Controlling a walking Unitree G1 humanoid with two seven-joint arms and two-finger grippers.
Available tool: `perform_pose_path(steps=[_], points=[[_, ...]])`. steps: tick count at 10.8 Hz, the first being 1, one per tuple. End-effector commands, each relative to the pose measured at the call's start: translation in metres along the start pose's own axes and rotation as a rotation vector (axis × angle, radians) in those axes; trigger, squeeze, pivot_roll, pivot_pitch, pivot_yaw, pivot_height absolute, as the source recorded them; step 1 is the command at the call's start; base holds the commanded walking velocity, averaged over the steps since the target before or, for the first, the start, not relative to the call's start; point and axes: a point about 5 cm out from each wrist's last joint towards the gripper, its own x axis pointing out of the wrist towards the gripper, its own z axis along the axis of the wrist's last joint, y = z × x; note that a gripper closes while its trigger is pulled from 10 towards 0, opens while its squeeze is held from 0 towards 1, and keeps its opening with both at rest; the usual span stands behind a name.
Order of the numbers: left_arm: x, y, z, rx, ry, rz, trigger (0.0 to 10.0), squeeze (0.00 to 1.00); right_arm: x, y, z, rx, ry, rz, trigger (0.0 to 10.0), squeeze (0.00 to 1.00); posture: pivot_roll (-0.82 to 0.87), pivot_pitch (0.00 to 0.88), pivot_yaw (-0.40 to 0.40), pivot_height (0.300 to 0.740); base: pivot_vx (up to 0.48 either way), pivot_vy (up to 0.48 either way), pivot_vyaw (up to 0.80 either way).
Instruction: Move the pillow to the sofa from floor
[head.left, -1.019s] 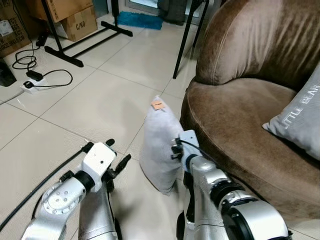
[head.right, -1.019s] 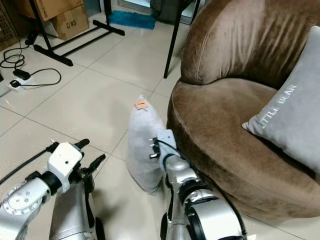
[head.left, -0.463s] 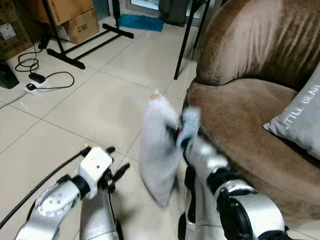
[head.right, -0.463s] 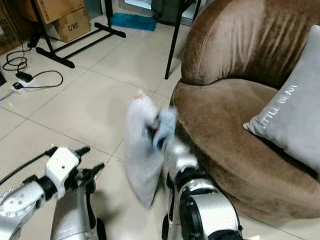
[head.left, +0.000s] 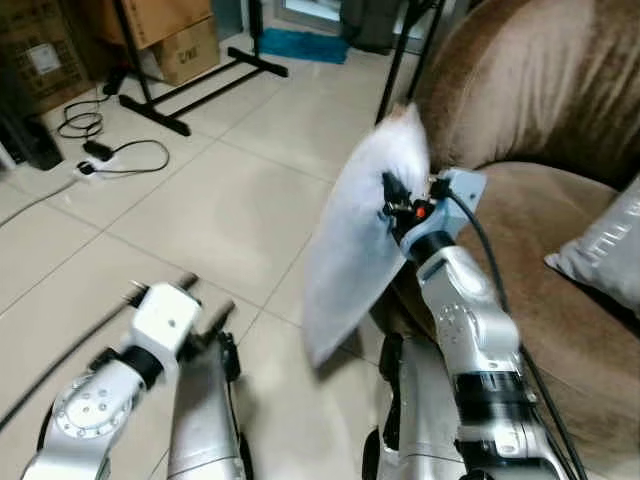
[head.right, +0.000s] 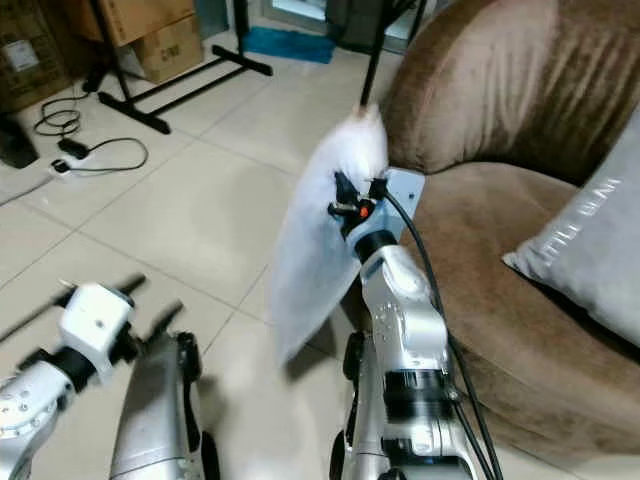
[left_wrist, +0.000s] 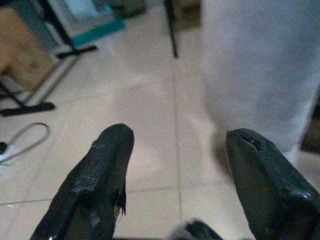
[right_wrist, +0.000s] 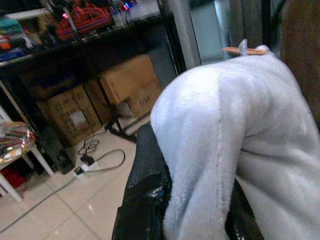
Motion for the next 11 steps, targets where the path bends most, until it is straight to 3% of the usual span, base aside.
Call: perform_pose_path(steps=[1, 2, 3, 5, 6, 8, 10, 11], points=[[0.0, 0.003, 0.008, 0.022, -0.033, 0.039, 10.0, 0.0, -0.001, 0.013, 0.021, -0.029, -0.078, 0.049, 10.0, 0.0, -0.01, 0.0, -0.036, 0.456, 0.0, 0.0, 0.0], [0.006, 0.003, 0.017, 0.007, -0.067, 0.124, 10.0, 0.0, -0.011, 0.015, 0.024, -0.014, -0.077, 0.025, 10.0, 0.0, -0.01, 0.0, -0.022, 0.471, 0.0, 0.0, 0.0], [0.01, 0.001, 0.019, 0.001, -0.07, 0.137, 10.0, 0.0, -0.016, 0.013, 0.018, -0.003, -0.059, 0.012, 10.0, 0.0, -0.01, 0.0, -0.03, 0.481, 0.0, 0.0, 0.0], [0.009, 0.004, 0.021, -0.026, -0.078, 0.186, 10.0, 0.0, -0.019, 0.017, 0.018, -0.073, -0.025, -0.029, 10.0, 0.0, -0.03, 0.0, -0.048, 0.501, 0.0, 0.0, 0.0], [0.009, 0.001, 0.022, -0.035, -0.083, 0.188, 10.0, 0.0, -0.02, 0.016, 0.023, -0.164, -0.046, -0.038, 10.0, 0.0, -0.02, 0.0, -0.043, 0.511, 0.0, 0.0, 0.0], [0.014, -0.002, 0.024, -0.026, -0.088, 0.18, 10.0, 0.0, -0.025, 0.015, 0.027, -0.171, -0.092, -0.031, 10.0, 0.0, -0.03, 0.0, -0.026, 0.536, 0.0, 0.0, 0.0], [0.017, 0.004, 0.026, -0.031, -0.096, 0.204, 10.0, 0.0, -0.028, 0.023, 0.022, -0.199, -0.06, -0.038, 10.0, 0.0, -0.04, 0.0, -0.032, 0.561, 0.0, 0.0, 0.0], [0.017, 0.0, 0.024, -0.032, -0.091, 0.198, 10.0, 0.0, -0.031, 0.023, 0.019, -0.18, -0.037, -0.011, 10.0, 0.0, -0.04, 0.0, -0.029, 0.561, 0.0, 0.0, 0.0]])
